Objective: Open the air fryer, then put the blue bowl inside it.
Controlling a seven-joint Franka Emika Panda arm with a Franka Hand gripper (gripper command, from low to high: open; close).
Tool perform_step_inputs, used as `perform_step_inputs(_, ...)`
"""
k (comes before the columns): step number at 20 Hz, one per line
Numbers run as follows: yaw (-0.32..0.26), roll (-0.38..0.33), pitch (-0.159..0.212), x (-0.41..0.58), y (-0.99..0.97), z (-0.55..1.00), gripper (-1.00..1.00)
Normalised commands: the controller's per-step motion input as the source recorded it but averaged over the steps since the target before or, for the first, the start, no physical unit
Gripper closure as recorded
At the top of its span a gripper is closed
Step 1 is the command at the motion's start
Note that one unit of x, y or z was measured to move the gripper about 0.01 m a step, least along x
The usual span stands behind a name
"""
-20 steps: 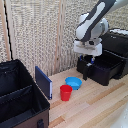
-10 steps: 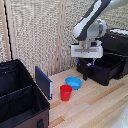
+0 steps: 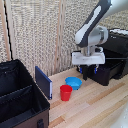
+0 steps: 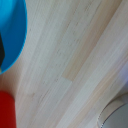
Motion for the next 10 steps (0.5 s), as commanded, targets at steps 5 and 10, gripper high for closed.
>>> perform_step_inputs(5,0.217,-0.004,-0.103,0.146,0.00,-0.42,-1.00)
perform_step_inputs(10,0.146,0.002,-0.098,0.158,0.00,-0.39,-1.00)
